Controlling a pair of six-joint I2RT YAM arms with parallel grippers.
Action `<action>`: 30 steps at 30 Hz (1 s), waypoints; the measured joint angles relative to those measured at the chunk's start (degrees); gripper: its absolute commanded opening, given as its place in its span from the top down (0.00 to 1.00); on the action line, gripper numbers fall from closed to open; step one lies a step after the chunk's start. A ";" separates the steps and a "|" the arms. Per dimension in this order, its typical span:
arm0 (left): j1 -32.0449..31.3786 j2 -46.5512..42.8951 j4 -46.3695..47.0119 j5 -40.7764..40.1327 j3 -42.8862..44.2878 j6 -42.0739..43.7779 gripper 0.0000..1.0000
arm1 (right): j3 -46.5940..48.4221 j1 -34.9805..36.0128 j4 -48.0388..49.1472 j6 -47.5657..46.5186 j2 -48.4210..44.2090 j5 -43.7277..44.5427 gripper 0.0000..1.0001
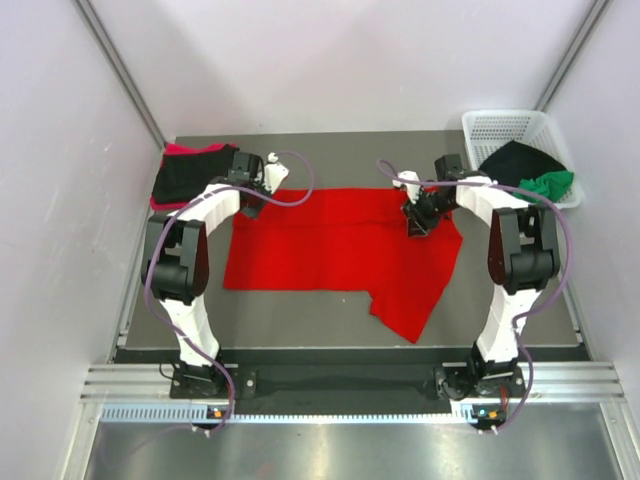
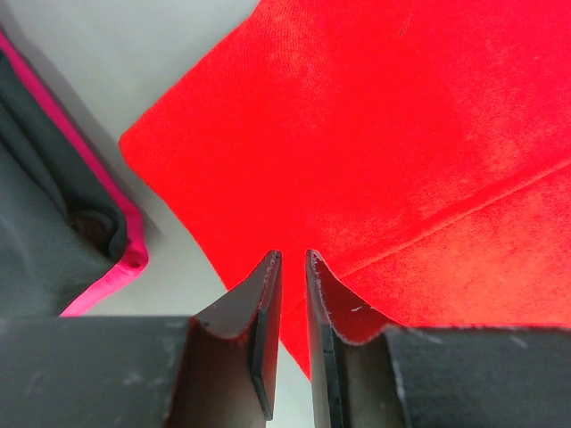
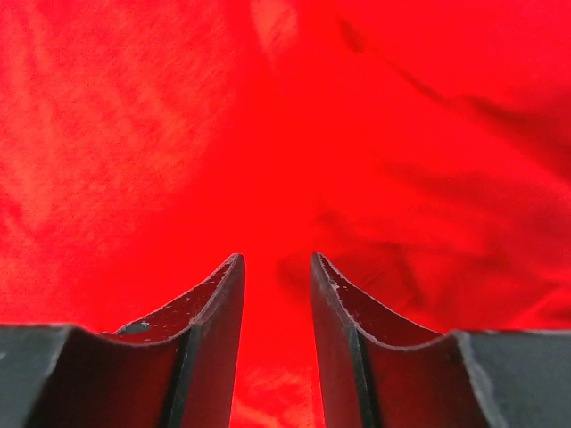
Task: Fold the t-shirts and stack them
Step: Fold the tshirt
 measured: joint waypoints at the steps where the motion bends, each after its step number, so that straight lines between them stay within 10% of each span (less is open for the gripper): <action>1: 0.00 0.00 0.00 -0.26 0.00 0.02 0.78 | 1.11 0.02 -0.09 0.00 0.85 -0.11 0.64; 21: -0.79 0.02 0.11 -1.92 -1.16 0.50 0.78 | 10.38 2.73 -1.22 2.19 8.07 -2.43 0.55; 30: -0.96 0.02 0.26 -2.16 -1.18 0.90 0.78 | 10.36 4.42 1.46 4.28 8.07 -0.35 0.69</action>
